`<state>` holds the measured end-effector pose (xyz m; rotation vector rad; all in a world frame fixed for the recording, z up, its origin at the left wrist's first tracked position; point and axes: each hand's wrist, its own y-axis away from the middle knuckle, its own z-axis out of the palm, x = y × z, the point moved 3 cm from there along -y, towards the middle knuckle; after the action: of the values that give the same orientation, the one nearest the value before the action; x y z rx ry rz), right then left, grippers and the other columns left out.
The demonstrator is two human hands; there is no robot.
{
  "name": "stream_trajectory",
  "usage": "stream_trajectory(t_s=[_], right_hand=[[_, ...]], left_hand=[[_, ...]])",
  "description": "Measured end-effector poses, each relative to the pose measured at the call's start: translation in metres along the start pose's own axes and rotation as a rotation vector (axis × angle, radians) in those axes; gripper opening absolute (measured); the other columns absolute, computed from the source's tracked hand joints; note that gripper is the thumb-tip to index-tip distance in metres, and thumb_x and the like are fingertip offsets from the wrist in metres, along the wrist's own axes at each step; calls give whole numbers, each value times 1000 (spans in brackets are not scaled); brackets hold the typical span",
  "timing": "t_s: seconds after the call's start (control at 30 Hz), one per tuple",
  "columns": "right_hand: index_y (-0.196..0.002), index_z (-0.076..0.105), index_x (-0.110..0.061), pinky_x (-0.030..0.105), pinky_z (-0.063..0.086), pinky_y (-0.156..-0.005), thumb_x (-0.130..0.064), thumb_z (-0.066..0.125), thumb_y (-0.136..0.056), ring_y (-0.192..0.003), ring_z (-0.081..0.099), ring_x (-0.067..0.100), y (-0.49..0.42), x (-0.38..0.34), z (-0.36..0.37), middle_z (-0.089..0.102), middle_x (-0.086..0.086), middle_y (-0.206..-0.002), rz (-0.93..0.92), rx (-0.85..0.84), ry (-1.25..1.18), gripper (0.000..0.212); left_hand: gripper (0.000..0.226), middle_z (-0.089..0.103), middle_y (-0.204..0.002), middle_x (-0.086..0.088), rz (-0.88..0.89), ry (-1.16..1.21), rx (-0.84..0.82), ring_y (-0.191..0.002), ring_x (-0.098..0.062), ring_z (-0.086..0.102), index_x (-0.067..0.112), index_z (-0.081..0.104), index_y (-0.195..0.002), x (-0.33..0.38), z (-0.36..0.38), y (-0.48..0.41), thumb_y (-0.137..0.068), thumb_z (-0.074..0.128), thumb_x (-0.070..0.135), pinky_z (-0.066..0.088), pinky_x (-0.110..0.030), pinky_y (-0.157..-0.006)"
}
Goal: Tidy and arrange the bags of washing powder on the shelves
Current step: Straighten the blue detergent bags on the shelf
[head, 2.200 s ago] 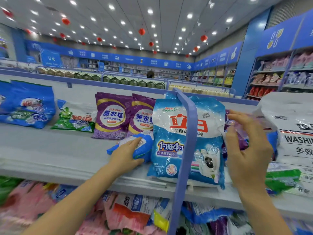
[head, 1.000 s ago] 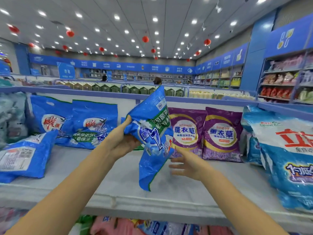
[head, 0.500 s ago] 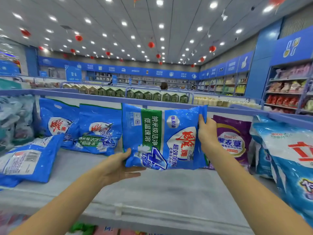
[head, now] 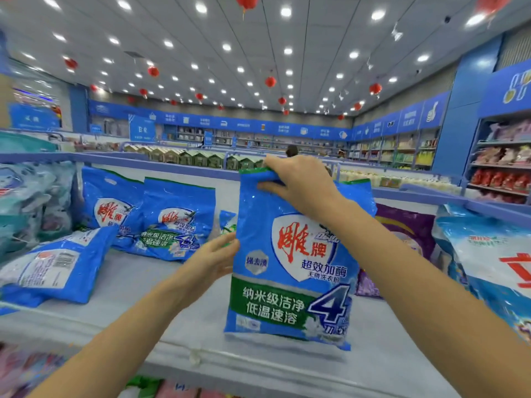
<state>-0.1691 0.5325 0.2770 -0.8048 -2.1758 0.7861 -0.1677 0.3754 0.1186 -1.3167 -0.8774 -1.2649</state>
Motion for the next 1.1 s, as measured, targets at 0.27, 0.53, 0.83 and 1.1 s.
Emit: stream_trajectory(t_s=[0.27, 0.53, 0.83, 1.1], right_hand=[[-134, 42, -14, 27, 35, -76, -44, 58, -86, -87, 51, 14, 33, 12, -7, 60, 0, -99, 38, 198, -330, 59], [-134, 39, -24, 37, 42, -98, -58, 56, -70, -118, 52, 18, 129, 84, 21, 52, 1, -134, 933, 7, -1327, 75], [-85, 65, -13, 25, 56, -54, -26, 52, -94, -62, 69, 12, 118, 75, 48, 73, -3, -70, 959, 88, -1284, 20], [-82, 65, -15, 27, 58, -60, -17, 51, -94, -62, 68, 8, 43, 30, 63, 70, -2, -76, 777, 85, -1269, 18]], left_hand=[[49, 73, -102, -7, -54, -137, -97, -89, -20, 71, 12, 64, -110, -30, 29, -2, -65, 83, 10, 55, -24, -70], [41, 75, -96, -8, -64, -10, 0, -83, -20, 72, 13, 69, -99, -38, 31, -5, -61, 82, 13, 56, -26, -65], [40, 75, -94, -7, -79, 54, 203, -81, -22, 72, 13, 65, -105, -36, 25, -8, -78, 63, 43, 57, -30, -66], [50, 76, -90, -4, -46, -15, 320, -82, -23, 72, 19, 66, -99, -3, -63, -7, -64, 66, 54, 57, -36, -72]])
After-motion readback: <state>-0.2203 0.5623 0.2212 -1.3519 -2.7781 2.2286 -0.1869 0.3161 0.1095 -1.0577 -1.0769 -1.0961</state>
